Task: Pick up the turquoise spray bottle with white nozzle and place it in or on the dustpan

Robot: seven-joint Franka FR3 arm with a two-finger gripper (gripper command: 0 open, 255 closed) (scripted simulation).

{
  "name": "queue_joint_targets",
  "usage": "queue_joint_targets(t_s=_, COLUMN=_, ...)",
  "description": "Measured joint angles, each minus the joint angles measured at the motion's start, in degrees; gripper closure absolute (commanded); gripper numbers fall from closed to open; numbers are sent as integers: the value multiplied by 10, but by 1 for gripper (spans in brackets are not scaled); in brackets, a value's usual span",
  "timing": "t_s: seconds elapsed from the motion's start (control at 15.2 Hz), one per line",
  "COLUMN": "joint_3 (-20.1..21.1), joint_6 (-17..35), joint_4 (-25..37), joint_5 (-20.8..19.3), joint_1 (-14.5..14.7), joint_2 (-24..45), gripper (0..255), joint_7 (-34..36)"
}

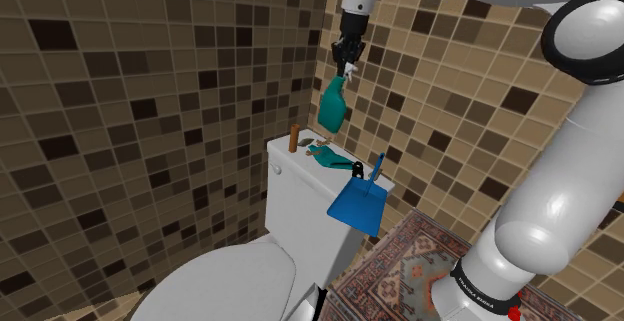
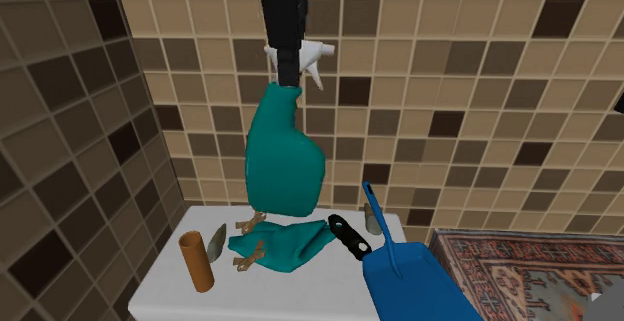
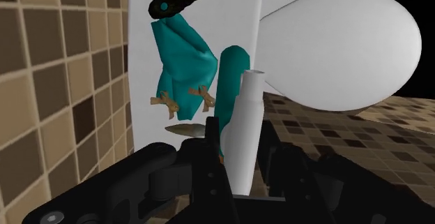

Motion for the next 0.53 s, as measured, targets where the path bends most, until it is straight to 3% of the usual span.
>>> queue_joint_targets(t_s=0.53, joint_3=-12, joint_6=-37, joint_4=-122, joint_5=-10, joint_1=-11, joint_2=-160, gripper=255, joint_7=-23)
